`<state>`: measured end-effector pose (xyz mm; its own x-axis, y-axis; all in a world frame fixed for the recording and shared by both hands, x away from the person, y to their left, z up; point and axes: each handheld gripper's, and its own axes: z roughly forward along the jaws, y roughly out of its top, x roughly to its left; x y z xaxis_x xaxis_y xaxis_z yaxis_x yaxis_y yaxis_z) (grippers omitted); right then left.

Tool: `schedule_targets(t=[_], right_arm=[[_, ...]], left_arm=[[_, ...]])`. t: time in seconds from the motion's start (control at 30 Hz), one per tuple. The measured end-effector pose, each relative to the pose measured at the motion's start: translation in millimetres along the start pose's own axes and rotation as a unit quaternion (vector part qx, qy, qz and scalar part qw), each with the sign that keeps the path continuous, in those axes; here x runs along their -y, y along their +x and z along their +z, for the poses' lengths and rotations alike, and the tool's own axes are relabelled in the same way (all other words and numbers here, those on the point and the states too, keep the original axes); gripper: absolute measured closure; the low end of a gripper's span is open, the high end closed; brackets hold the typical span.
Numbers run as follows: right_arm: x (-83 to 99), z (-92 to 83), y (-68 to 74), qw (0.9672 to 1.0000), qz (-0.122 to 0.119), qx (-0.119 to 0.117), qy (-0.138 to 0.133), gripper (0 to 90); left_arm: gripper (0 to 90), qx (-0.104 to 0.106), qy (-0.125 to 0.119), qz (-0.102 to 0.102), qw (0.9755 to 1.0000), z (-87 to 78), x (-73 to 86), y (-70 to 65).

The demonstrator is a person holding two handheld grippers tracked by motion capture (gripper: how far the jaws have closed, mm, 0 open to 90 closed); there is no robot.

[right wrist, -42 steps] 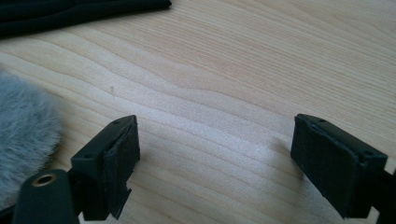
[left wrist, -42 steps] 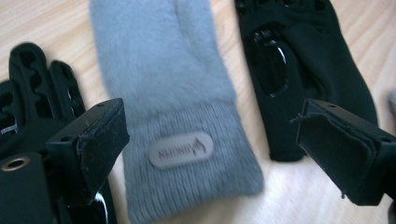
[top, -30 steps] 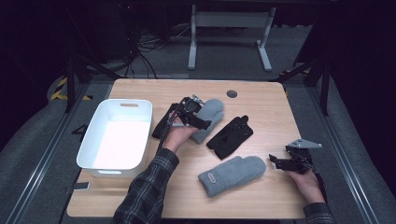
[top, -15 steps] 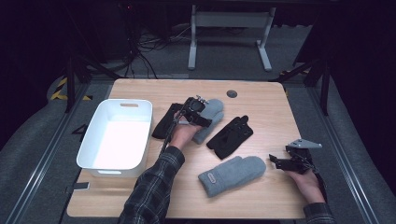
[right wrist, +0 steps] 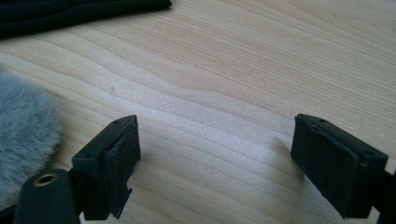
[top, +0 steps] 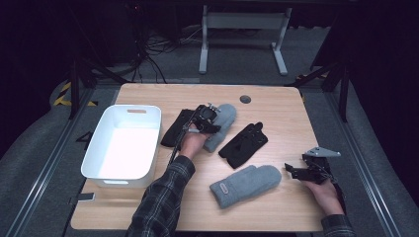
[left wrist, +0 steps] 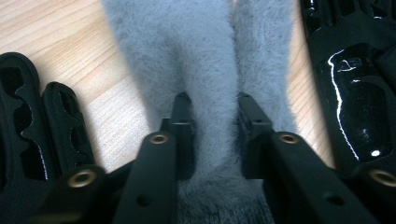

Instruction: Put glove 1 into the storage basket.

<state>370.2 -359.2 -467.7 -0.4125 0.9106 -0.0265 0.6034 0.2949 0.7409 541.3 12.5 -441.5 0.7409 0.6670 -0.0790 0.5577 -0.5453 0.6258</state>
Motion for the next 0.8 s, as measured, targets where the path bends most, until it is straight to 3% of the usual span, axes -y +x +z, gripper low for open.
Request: schedule_targets(t=[0.43, 0.67, 0.8], right_arm=[[0.0, 0.0, 0.0, 1.0, 0.0, 0.0, 0.0, 16.5], [0.0, 0.0, 0.0, 1.0, 0.0, 0.0, 0.0, 16.5], [0.0, 0.0, 0.0, 1.0, 0.0, 0.0, 0.0, 16.5]], left_arm=[[80.7, 0.058, -0.003, -0.007, 0.9983, -22.5, 0.7, -3.1], [80.8, 0.086, -0.011, 0.015, 0.9961, -47.9, 4.6, -23.3], [80.7, 0.107, -0.016, 0.031, 0.9936, -59.6, 9.4, -38.7]])
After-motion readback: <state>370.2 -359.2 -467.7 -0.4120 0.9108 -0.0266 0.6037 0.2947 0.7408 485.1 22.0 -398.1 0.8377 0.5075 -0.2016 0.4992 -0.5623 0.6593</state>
